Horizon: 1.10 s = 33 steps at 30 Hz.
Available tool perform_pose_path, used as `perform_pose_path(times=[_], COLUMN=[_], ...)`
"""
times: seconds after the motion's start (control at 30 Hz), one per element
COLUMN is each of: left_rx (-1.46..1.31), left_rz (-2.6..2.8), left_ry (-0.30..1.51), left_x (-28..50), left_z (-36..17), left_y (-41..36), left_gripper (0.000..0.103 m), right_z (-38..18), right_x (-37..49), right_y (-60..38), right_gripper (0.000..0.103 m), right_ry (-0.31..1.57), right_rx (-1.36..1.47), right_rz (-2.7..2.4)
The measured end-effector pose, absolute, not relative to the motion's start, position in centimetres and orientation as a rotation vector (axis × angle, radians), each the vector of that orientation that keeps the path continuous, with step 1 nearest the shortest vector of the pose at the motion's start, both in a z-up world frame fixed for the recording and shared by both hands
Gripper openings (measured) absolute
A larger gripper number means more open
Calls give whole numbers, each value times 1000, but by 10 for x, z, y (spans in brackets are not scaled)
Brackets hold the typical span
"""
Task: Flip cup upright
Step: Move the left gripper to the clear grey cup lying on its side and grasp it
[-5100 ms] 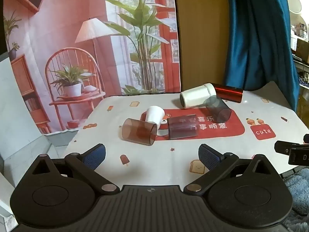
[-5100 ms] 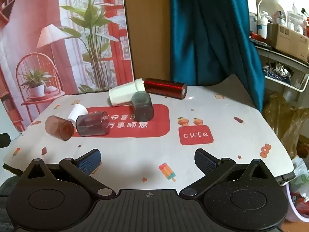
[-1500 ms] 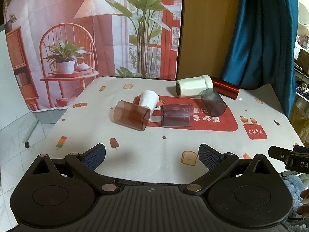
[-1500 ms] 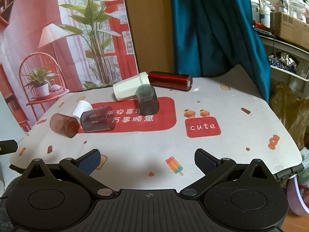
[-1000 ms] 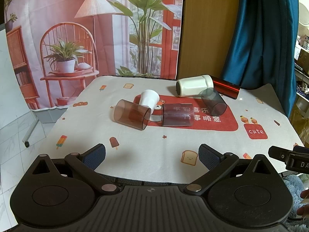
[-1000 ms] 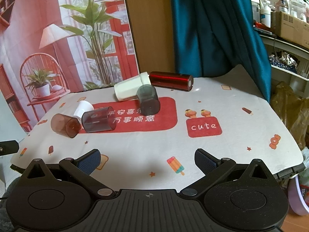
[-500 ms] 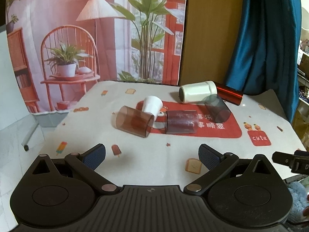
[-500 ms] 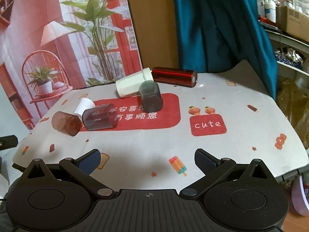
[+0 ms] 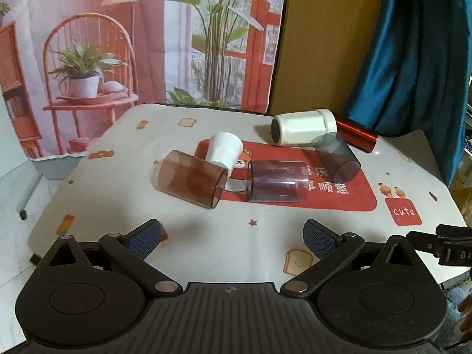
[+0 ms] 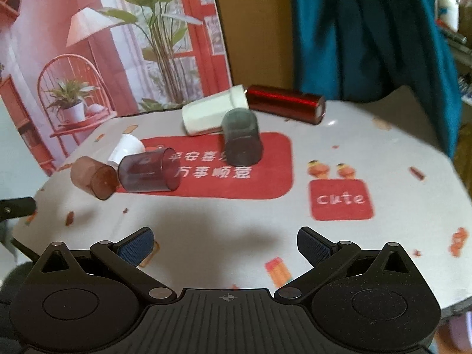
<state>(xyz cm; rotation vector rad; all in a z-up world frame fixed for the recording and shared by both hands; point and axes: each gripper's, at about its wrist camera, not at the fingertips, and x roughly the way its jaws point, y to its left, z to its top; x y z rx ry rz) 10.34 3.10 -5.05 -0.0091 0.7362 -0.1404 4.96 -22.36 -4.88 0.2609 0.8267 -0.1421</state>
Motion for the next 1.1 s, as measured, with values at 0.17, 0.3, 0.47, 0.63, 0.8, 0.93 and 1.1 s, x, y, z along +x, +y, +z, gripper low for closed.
perform_pose_path(times=[0.17, 0.3, 0.47, 0.63, 0.8, 0.93, 1.1], left_rx=[4, 90, 192, 342, 266, 165, 206], left_rz=[-165, -163, -287, -384, -425, -444, -529], left_ry=[725, 706, 691, 725, 774, 770, 827], left_x=[130, 156, 189, 225, 248, 258, 270], left_z=[-61, -69, -77, -96, -103, -100, -111], left_y=[31, 24, 9, -16, -22, -25, -34], left_gripper=[103, 103, 97, 77, 68, 68, 61], right_z=[-58, -75, -98, -108, -111, -116, -120], right_x=[72, 80, 82, 84, 87, 89, 91], right_y=[-229, -237, -240, -250, -259, -266, -267], right_gripper=[103, 103, 103, 103, 103, 103, 103], right_ry=[843, 855, 903, 914, 908, 918, 928], right_rx=[293, 351, 373, 413, 435, 456, 466], right_rz=[-169, -190, -202, -218, -226, -233, -224])
